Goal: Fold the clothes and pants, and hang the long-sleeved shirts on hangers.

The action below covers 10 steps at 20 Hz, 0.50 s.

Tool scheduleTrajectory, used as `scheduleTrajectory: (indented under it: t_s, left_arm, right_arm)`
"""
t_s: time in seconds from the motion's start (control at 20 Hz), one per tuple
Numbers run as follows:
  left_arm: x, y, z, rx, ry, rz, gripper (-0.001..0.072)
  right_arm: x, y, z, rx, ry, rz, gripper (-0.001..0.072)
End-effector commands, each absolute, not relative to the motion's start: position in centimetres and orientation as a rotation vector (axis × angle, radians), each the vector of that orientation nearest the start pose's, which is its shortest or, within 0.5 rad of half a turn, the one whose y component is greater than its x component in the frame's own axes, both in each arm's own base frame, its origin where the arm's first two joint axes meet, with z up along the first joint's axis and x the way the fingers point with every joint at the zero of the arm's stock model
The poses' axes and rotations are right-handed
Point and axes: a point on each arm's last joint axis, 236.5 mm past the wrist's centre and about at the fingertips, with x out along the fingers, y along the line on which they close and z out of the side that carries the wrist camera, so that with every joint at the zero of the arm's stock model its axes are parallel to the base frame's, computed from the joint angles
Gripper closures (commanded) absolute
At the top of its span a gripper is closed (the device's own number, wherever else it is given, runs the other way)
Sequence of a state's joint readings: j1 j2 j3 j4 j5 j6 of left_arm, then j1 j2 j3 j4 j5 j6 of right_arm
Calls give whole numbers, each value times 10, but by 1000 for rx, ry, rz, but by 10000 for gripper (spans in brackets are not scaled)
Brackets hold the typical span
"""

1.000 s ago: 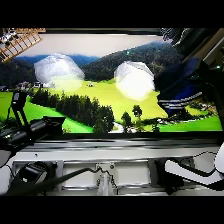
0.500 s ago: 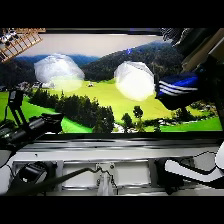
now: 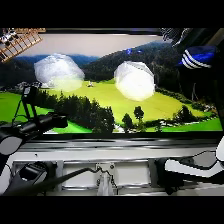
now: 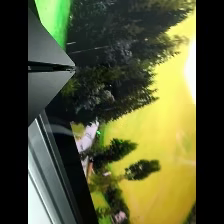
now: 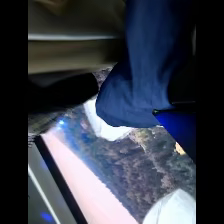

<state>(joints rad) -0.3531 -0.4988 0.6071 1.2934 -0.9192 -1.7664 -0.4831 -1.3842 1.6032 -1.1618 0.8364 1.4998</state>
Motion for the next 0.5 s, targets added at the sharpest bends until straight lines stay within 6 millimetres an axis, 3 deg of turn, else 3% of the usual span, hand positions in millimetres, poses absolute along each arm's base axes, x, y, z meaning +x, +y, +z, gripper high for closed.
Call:
scheduleTrajectory:
  t_s: [0.0, 0.1, 0.2, 0.45]
  left_arm:
    - [249, -146, 66, -282, 919, -377, 697]
    - [250, -146, 68, -284, 912, -379, 702]
    - [248, -151, 71, -310, 912, -393, 702]
    - [244, -158, 77, -349, 909, -417, 702]
  right_arm:
    - [483, -208, 154, 554, 605, -366, 700]
    - [443, -214, 91, 606, 764, -443, 700]
    - [389, -205, 38, 590, 926, -488, 700]
    - [243, -200, -31, 665, 1074, -690, 700]
